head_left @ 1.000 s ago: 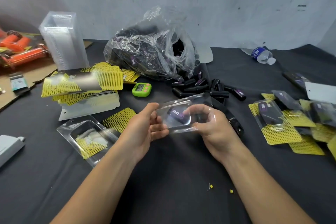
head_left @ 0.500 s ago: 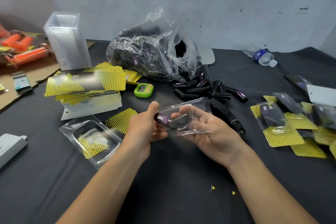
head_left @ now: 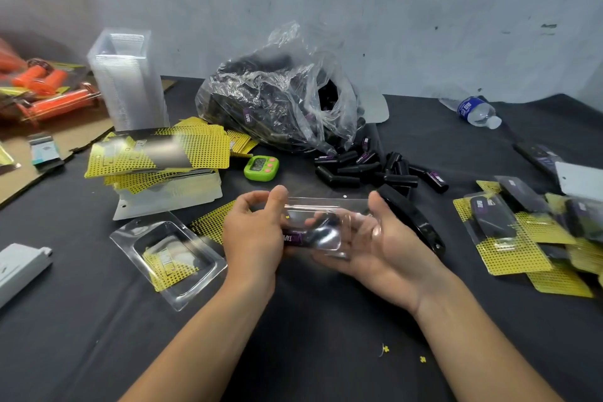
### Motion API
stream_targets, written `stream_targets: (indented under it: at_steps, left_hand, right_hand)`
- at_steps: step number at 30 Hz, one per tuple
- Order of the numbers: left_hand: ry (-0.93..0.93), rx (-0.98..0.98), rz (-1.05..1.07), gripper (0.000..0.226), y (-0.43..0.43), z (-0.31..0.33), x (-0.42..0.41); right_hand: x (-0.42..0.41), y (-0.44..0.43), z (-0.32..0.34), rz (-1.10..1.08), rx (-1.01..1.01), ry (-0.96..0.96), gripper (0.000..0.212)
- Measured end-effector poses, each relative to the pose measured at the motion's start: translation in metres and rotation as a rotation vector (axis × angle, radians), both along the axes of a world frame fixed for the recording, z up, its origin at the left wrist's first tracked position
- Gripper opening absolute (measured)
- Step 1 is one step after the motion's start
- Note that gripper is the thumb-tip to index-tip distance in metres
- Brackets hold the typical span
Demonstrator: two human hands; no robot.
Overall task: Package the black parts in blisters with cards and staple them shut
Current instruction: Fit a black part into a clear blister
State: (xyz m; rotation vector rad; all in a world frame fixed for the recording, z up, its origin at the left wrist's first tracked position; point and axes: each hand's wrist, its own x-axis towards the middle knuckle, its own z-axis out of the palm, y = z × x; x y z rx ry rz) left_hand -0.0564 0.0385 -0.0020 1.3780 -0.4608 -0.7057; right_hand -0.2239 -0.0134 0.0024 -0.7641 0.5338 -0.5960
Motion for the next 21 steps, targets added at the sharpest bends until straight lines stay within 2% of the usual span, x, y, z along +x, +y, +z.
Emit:
stream_targets:
  at_steps: [3,5,6,7,8,9,11,14,16,17,21]
  left_hand:
    - [-0.217,-0.02,0.104,0.033,0.003,0.0,0.002]
    - [-0.273,-0.047,0.118,0.042,0.005,0.001,0.002]
    - [-0.274,-0.057,0.104,0.044,0.005,0.001,0.001]
    - [-0.26,-0.069,0.077,0.044,0.005,0.002,-0.001]
    - [-0.23,-0.083,0.037,0.043,0.005,0.002,-0.002]
    - [-0.172,-0.112,-0.013,0.039,0.004,0.002,-0.004]
    - [-0.038,-0.156,-0.109,0.039,-0.001,-0.001,-0.005]
    - [0.197,-0.096,-0.242,0.045,-0.003,0.0,-0.006]
    - [0.457,-0.044,-0.401,0.042,-0.004,0.003,-0.006]
    - [0.527,-0.022,-0.466,0.042,-0.003,0.004,-0.006]
    - [0.384,0.042,-0.453,0.02,-0.007,-0.003,-0.005]
  right_hand:
    - [-0.004,0.0,0.004,0.101,-0.139,-0.016,0.089]
    - [-0.004,0.003,0.004,0.141,-0.213,-0.037,0.095]
    - [-0.004,0.004,0.001,0.114,-0.265,-0.027,0.087]
    - [-0.002,0.005,-0.001,0.047,-0.337,0.013,0.07]
    - [0.001,0.007,-0.001,-0.036,-0.398,0.049,0.052]
    - [0.004,0.009,0.0,-0.12,-0.44,0.082,0.043]
    - [0.008,0.009,-0.002,-0.31,-0.574,0.151,0.042]
    - [0.008,0.01,-0.001,-0.52,-1.051,0.44,0.045]
    - [0.007,0.013,-0.004,-0.508,-1.375,0.619,0.045]
    - [0.008,0.015,-0.005,-0.457,-1.467,0.676,0.047]
    - [0.011,0.021,0.0,-0.158,-1.576,0.923,0.06]
